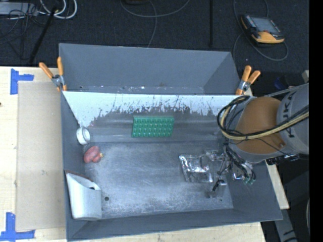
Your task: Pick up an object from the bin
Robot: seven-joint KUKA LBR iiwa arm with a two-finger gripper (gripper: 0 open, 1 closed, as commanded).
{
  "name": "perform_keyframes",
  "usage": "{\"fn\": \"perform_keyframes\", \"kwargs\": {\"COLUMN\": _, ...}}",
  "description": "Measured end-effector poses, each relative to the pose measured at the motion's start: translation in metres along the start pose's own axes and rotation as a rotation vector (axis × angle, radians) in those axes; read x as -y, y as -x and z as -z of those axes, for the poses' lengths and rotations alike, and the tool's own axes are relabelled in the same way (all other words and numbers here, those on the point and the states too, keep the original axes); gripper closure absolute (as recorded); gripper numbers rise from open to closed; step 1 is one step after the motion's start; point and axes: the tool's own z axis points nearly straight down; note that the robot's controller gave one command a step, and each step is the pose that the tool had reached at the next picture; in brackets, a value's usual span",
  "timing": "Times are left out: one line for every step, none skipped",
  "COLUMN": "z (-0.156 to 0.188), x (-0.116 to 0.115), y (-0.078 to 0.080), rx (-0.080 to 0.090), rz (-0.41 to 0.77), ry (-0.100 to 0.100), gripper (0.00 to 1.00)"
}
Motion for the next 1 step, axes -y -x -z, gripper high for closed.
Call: {"fn": "perform_keyframes", "kwargs": {"z": 0.0012, "x": -0.0163, "y": 0.0153, "rx": 0.007, "rz": -0.015, "ry": -0.001, "gripper": 0.0}}
